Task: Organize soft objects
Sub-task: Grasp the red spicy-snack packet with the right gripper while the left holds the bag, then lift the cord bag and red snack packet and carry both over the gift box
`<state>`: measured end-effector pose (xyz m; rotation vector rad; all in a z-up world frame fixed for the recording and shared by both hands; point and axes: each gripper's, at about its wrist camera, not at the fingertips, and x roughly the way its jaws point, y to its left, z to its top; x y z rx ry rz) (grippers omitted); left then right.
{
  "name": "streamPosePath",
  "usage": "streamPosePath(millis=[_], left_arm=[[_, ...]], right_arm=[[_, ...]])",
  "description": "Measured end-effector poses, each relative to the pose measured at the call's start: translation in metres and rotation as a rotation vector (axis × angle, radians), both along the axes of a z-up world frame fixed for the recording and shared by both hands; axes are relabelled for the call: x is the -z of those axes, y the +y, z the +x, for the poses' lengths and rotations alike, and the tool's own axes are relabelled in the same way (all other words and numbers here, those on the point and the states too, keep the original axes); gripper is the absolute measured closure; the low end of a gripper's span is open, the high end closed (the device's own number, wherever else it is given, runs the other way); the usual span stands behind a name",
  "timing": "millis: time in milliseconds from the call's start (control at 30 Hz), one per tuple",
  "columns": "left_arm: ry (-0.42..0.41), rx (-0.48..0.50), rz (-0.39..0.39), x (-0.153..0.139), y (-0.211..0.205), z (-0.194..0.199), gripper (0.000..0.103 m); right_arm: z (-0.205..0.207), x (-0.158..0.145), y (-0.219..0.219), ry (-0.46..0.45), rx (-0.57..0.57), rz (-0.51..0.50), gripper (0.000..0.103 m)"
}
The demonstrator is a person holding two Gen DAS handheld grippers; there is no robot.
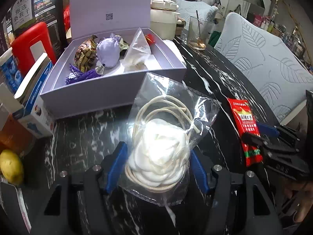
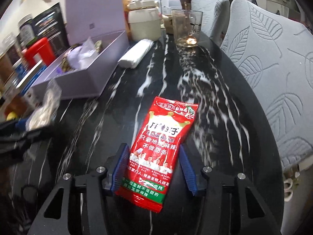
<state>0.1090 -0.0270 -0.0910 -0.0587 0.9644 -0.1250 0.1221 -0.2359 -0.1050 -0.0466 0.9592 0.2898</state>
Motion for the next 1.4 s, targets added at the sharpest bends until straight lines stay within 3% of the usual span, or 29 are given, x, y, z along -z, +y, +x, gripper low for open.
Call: streamPosePath(millis=[267,433,567,633,700,767,1133,1400], left_arm=[[0.020,0.032,-0.017,0.001,-0.009,-0.021,0.040],[0.015,0.044,-0.022,0.000,-0.011,-0.028,0.040],[0.013,0.036,-0.032,-0.001,-0.007,-0.031,0.040],[0.009,0.029,-0.028,-0.002,-0.004,-0.032,0.040],[0.005,0.025,-0.020,-0.003,-0.003,-0.034,0.040],[0.006,0.026,-0.022,-0.003,-0.003,-0.035,0.040],[-0.006,0.030,-0.026,-0.006,-0.003,-0.041,0.040],[-0.015,0.025,-0.032,-0.009,-0.001,-0.045,0.040]], right_arm=[[-0.042,-0.002,0.004,0.045,-0.111,-0.019,0.048],[-0.043,-0.001,0.002,0.070,-0.027,-0.028,0.029],[-0.042,0.001,0.002,0.051,0.042,-0.016,0.028],[-0.042,0.001,0.002,0.036,0.057,-0.022,0.032],[-0.044,0.001,0.006,0.010,0.066,-0.075,0.051],[-0.044,0.000,0.005,0.008,0.067,-0.064,0.054],[-0.054,-0.004,-0.012,0.008,0.083,0.072,0.057],[-0.062,-0.011,-0.008,-0.001,0.068,0.106,0.057]])
